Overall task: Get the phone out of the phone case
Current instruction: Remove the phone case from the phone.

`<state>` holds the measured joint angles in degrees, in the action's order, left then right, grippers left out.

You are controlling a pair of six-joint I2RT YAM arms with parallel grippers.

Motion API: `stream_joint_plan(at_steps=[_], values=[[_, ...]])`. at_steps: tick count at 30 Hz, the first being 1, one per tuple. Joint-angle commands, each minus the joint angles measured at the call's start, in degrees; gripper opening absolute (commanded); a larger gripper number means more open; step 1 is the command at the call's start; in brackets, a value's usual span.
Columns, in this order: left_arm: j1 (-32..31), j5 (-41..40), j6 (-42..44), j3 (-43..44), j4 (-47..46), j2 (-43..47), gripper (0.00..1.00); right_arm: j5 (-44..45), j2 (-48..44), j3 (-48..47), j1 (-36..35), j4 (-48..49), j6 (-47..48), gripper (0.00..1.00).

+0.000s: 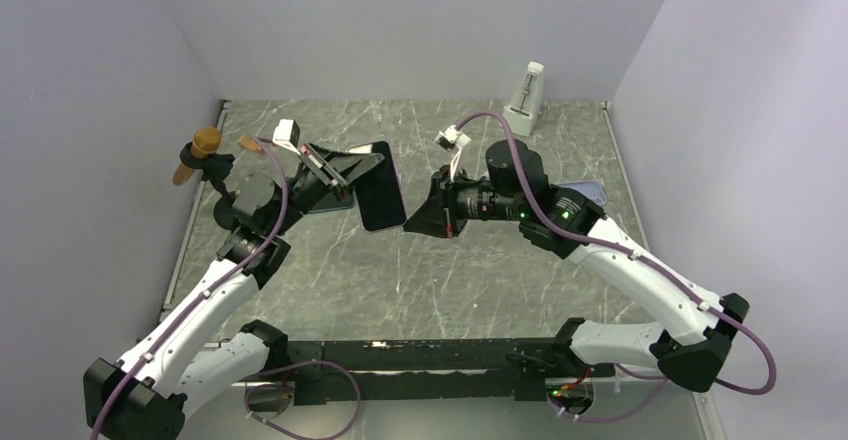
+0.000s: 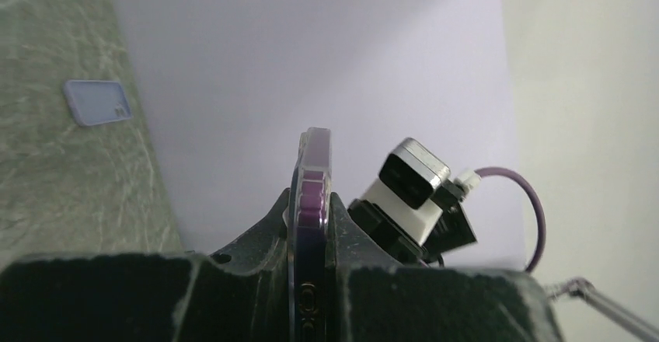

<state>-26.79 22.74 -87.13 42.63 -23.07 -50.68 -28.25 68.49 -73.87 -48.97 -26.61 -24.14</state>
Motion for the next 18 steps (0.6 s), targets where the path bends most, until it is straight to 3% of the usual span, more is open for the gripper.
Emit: stream_joint_plan(at_steps=[1, 4, 5, 8, 11, 15, 18], values=[[-5.52, 4.04, -6.88, 0.78, -1.26, 4.52, 0.0, 26.62, 1.1, 3.86, 2.42, 7.8, -6.51, 0.0], [-5.49, 0.97, -5.21, 0.18, -2.87, 4.9, 0.0, 20.06, 0.71, 3.22, 2.89, 2.81, -5.89, 0.0], [-5.47, -0.7, -4.4, -0.17, -3.84, 5.29, 0.0, 15.46, 1.43, 2.55, 3.89, -0.12, -5.2, 0.05], [-5.51, -4.7, -0.49, -1.1, -4.38, 6.77, 0.0, -0.41, 3.75, 2.12, 7.59, -7.52, -4.96, 0.47], [-3.47, -4.79, 2.21, -2.36, -0.67, 8.38, 0.0, -7.06, 1.07, 4.38, 10.75, -9.4, -9.53, 0.65], [-2.39, -5.1, 3.63, -3.33, 1.51, 8.94, 0.0, -13.84, -4.06, 5.27, 12.33, -4.66, -18.4, 0.58], [-2.37, -4.46, 3.73, -2.61, 0.1, 7.48, 0.0, -23.5, -7.14, 12.33, 11.19, 15.28, -35.83, 0.46]])
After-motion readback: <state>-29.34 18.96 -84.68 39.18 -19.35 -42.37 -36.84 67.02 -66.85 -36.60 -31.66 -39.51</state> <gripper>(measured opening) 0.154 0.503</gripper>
